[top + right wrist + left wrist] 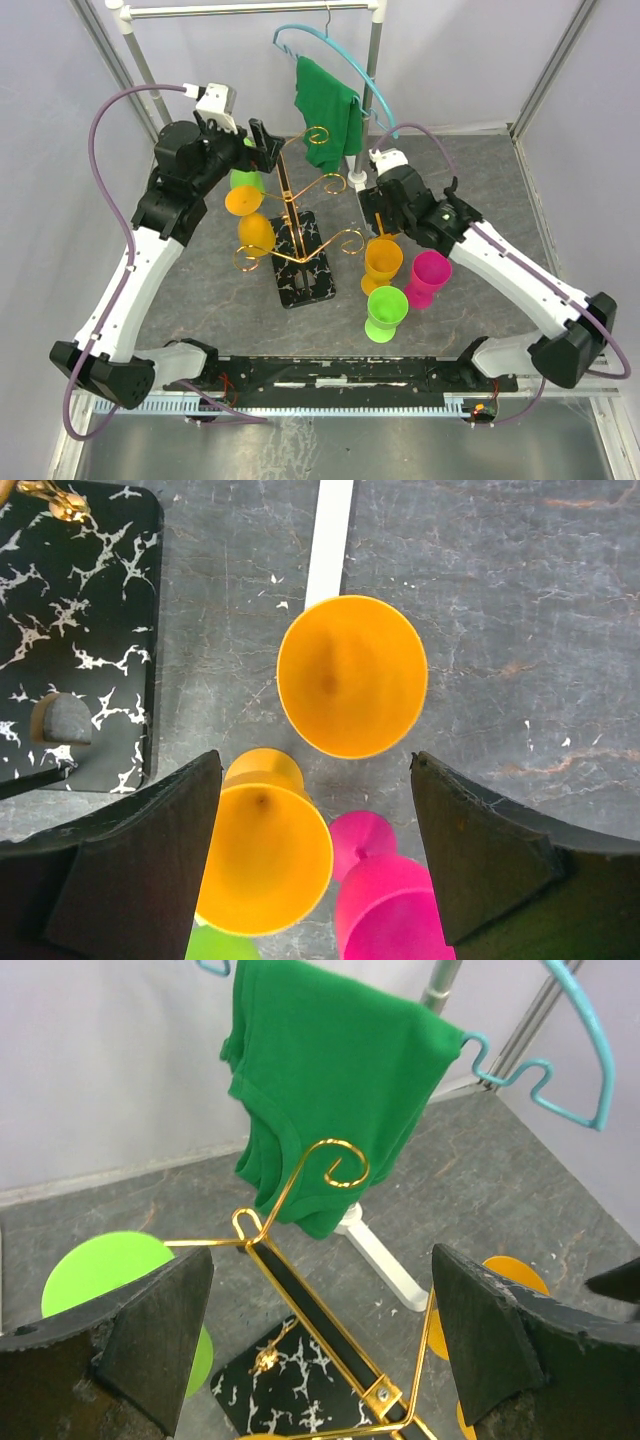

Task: Place the wine glass upside down on the wine glass rack
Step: Pick up the wine glass at the center of the board.

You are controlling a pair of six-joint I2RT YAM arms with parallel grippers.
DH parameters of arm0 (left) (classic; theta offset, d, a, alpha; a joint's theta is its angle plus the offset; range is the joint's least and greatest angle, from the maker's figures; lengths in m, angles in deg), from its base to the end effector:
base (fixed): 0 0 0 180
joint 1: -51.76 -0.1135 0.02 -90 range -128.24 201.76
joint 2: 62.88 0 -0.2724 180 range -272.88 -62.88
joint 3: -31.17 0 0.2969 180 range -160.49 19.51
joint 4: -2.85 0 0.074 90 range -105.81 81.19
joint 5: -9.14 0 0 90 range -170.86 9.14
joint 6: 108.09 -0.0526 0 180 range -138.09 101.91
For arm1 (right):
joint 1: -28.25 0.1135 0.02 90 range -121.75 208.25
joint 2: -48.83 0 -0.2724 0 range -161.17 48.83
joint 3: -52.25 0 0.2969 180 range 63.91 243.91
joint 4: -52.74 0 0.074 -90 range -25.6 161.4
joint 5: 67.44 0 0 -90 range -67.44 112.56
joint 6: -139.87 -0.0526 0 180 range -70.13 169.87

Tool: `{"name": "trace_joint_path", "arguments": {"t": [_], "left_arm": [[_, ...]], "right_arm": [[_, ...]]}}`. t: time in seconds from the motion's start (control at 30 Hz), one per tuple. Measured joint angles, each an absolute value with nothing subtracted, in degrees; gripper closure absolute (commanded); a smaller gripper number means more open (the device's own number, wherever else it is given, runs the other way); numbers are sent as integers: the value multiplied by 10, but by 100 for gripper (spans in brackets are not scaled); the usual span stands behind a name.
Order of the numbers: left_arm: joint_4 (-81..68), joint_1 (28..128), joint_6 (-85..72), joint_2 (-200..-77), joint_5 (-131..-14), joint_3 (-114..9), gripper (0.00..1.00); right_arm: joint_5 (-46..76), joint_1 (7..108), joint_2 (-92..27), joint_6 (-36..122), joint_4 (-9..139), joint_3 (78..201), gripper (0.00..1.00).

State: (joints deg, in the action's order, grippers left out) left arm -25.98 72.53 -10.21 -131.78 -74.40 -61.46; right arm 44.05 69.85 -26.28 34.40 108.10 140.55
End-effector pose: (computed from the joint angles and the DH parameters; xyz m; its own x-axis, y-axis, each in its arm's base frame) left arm 0.2966 -0.1188 0.4759 -0.1450 -0.0907 -0.9853 0.4414 0.8853 -0.1465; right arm 0.2597 0.2048 0.3620 -0.5945 -0.1959 -0.7799 -0.2658 0.9632 -0.0393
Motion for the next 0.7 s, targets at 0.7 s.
{"name": "trace_joint_path", "arguments": {"t": [0.7], "left_arm": [[-241, 725, -102, -1338, -714, -653, 5]], "right_arm": [[433, 627, -352, 314, 1043, 1405, 21]]}}
